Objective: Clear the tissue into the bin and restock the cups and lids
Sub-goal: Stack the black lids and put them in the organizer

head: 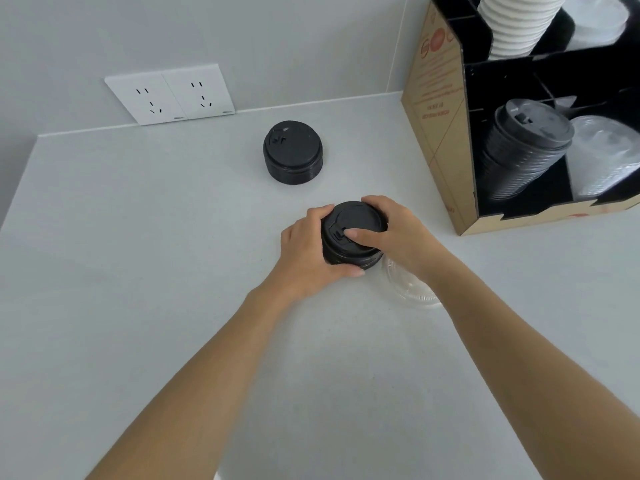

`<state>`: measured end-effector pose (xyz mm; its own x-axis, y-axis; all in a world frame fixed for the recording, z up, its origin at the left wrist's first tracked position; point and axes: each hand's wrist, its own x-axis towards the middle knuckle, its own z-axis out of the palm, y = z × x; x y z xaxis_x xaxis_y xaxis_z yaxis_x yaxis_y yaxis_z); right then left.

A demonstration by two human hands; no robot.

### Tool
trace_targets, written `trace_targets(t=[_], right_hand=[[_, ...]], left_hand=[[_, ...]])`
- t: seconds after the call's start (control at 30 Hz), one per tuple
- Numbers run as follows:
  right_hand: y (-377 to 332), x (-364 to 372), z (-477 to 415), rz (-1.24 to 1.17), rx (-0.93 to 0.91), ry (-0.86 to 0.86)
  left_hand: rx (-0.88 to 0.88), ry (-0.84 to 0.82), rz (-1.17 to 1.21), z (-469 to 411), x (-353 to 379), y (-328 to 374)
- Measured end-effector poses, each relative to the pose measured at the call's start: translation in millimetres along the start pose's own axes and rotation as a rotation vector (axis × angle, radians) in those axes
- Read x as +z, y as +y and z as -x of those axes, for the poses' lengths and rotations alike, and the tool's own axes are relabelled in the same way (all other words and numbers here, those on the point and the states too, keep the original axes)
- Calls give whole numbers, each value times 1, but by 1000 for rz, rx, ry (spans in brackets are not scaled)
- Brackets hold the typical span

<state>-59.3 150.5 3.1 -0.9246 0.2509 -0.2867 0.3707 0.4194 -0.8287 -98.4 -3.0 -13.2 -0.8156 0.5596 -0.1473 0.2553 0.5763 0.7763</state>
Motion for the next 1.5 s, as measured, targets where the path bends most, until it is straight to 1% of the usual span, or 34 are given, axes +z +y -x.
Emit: trace_targets(t=[0.13,0.27,0.4,0.5,0.6,0.67,0.77,0.9,0.97,1.07,1.1,1.2,1.3,1.5], right_hand=[[-1,0,-3,-28,3,-22],[-3,-1,1,-101,7,-42],[-6,-1,7,-161,-27,-38],[-15,-3,6,-230,-55,-2],[-31,-5,2,-308,-108,40],[-45,-9,-2,-357,-158,52],[-67,-14,-10,-435,-207,69],[-85,-16,-22,-493,-226,94],[-93,-15,-29,-499,-243,96],[-103,-8,-41,-492,-251,107],[-106,-4,-46,-485,-246,123],[-112,7,-62,-438,-229,223],[-115,13,-81,-425,-209,280],[-111,23,-109,-402,-194,296]], left_hand=[[38,-6,-86,-2,5,0],[14,36,4,4,4,4],[37,67,80,7,6,0],[17,101,181,4,3,3],[41,114,343,1,-8,10],[62,158,407,-5,-17,16],[45,211,506,-16,-36,27],[63,101,666,-24,-64,38],[80,87,755,-29,-76,39],[5,151,955,-43,-88,41],[-32,191,984,-48,-89,43],[-110,324,917,-65,-91,41],[-145,362,886,-82,-94,38],[-200,423,868,-108,-97,29]])
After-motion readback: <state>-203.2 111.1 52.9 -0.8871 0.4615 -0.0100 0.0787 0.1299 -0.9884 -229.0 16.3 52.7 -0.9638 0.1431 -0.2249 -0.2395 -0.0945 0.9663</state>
